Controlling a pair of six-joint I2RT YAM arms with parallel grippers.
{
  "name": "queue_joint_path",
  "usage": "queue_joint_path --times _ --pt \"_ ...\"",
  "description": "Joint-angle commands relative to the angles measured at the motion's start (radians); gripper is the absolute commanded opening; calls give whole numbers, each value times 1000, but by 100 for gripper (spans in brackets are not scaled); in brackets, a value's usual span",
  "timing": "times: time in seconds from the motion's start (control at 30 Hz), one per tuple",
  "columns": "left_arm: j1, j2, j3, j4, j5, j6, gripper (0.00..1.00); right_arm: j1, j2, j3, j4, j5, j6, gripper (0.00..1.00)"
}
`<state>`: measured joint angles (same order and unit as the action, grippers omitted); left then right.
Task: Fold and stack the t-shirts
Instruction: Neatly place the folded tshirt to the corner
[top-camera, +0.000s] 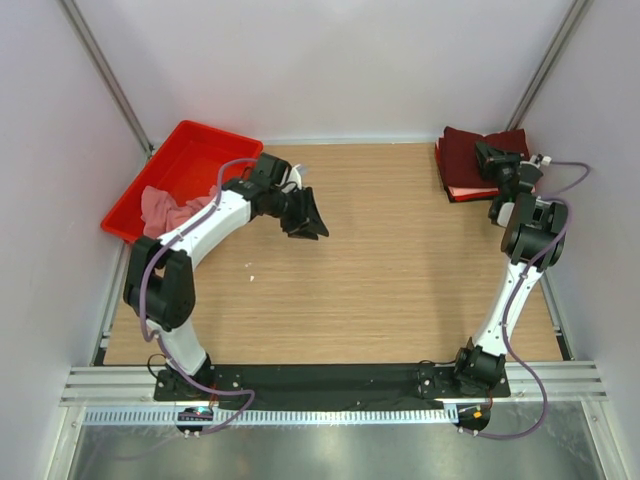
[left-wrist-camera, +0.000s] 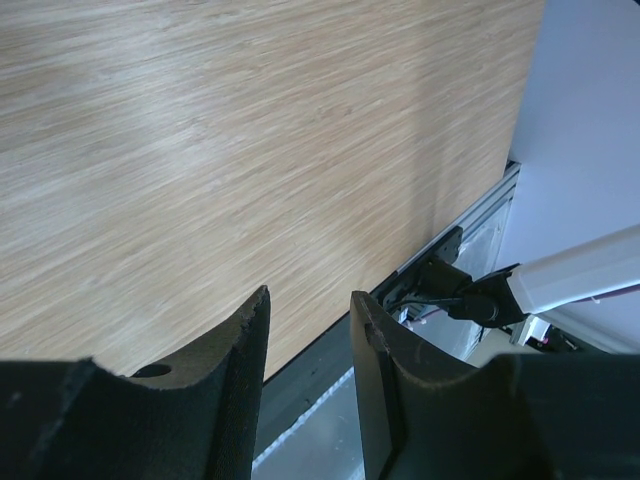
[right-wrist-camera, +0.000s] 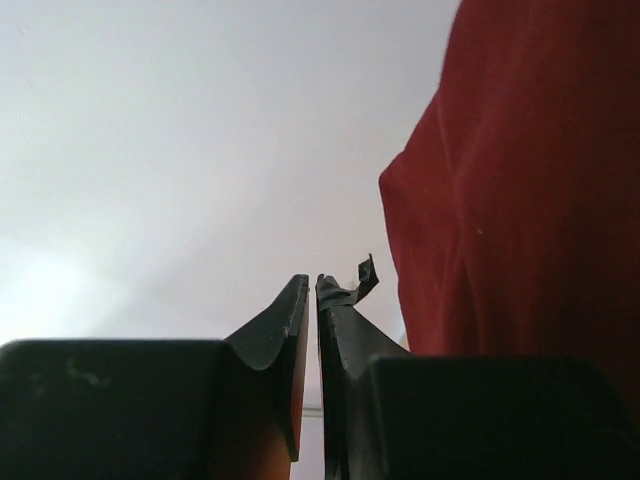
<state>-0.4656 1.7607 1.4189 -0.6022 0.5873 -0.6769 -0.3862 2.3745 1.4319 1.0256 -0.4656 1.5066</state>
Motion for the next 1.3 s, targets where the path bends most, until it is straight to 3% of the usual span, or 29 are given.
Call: queue_joint_path --times 0.0,0.4,0.47,0.57,0.6,0.63,0.67,0.73,0.77,0.87,0.97,1.0,1.03,1.07,1.13,1.27 --pt "-2 -64 5 18 20 2 40 -33 -41 -30 45 45 70 15" --pt "-4 -84 132 -31 -56 8 39 -7 -435 -223 -226 -53 -75 19" --pt "-2 -98 173 -42 -112 14 38 42 -500 -270 -287 -83 -118 24" --pt "-4 -166 167 5 -220 20 37 134 -697 -288 -597 -41 -392 30" --pt "-2 -193 137 53 -242 19 37 167 -748 -277 -835 3 -484 34" --pt "-4 -217 121 76 -269 11 37 197 -843 -260 -957 51 -663 36" --pt "-1 -260 108 103 -314 5 37 266 -883 -234 -1145 141 -731 43" --pt "-2 -296 84 107 -331 13 39 319 -993 -226 -1275 198 -851 52" --pt "-1 -329 78 104 -340 17 39 366 -1024 -229 -1356 224 -880 69" --pt "-1 -378 43 104 -331 42 42 440 -1153 -223 -1513 280 -985 99" --pt "-2 -461 -33 140 -329 71 52 451 -1262 -235 -1599 285 -1026 100" --pt "-1 -516 -63 151 -365 71 67 452 -1285 -240 -1611 260 -1037 100" --pt "-2 -542 -114 183 -380 69 75 452 -1310 -252 -1624 246 -1049 100" --pt "-1 -573 -142 196 -395 63 100 452 -1348 -255 -1653 243 -1054 100" --pt "-1 -651 -204 217 -448 50 100 452 -1385 -263 -1691 262 -1060 100" --pt "-1 -736 -262 278 -420 51 100 451 -1462 -287 -1745 280 -1063 100"
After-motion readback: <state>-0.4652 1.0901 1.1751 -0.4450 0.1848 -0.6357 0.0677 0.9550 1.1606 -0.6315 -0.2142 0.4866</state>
